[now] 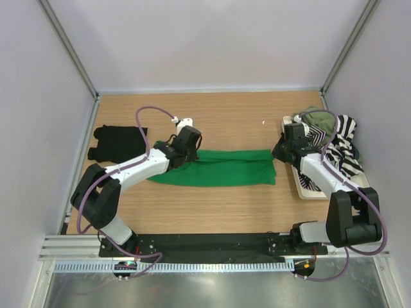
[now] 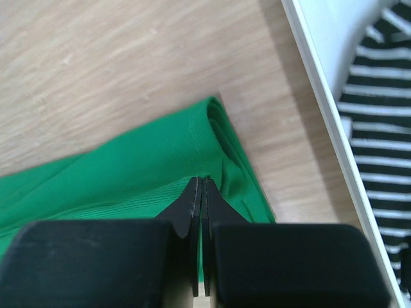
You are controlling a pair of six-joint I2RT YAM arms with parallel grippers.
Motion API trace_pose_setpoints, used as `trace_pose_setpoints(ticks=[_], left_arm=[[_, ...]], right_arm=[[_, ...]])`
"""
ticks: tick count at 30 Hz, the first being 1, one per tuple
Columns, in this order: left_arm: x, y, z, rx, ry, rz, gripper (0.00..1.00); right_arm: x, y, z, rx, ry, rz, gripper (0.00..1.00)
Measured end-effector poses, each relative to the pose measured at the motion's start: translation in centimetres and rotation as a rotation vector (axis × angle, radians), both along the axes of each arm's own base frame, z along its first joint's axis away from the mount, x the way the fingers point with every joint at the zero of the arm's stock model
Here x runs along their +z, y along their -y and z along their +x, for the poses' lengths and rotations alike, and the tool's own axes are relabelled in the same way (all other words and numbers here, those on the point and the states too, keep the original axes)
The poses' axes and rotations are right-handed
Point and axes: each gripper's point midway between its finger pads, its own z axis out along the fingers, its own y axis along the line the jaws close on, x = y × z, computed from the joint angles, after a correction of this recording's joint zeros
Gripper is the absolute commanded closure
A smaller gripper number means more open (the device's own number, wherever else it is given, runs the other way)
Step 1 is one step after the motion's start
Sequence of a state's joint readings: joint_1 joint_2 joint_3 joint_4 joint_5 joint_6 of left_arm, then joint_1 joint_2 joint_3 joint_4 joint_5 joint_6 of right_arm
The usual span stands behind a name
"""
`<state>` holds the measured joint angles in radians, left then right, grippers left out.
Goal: Fold and stack the tank tops
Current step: Fold the tank top
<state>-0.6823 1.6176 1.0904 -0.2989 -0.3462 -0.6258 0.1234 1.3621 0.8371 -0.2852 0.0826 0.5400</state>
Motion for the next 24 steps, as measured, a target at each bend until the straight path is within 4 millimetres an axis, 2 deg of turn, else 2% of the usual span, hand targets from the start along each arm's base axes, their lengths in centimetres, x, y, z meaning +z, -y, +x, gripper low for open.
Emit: trace_pose_setpoints(ticks=[4, 10, 13, 16, 18, 21, 24], left_arm=[[-0.7, -0.1, -1.6, 0.013, -0.002, 0.003, 1.00], [-4.1, -0.8, -4.7, 0.052, -0.069, 0.013, 1.00], [-5.5, -1.1, -5.5, 0.080, -0.102, 0.010, 0.97], [-6.3, -1.3, -5.9, 0.104, -0.122, 0.007, 0.87], [-6.6, -1.4, -6.1, 0.113, -0.127, 0.006, 0.73], [-7.0, -1.8, -6.4, 0.135, -0.130, 0.010, 0.59], [-6.8, -2.6, -6.9, 0.155, -0.122, 0.011, 0.51]], right_arm=[[-1.4, 0.2, -2.5, -0.019, -0.024, 0.019, 0.99], [-3.1, 0.3, -5.0, -0.055, -0.047, 0.048, 0.98], [-4.5, 0.3, -6.0, -0.075, -0.080, 0.060, 0.91], [-5.3, 0.3, -6.4, -0.089, -0.107, 0.067, 0.82], [-5.7, 0.4, -6.5, -0.096, -0.116, 0.066, 0.72], [-5.7, 0.5, -6.6, -0.106, -0.114, 0.066, 0.67], [-5.1, 0.7, -6.7, -0.114, -0.089, 0.067, 0.62]])
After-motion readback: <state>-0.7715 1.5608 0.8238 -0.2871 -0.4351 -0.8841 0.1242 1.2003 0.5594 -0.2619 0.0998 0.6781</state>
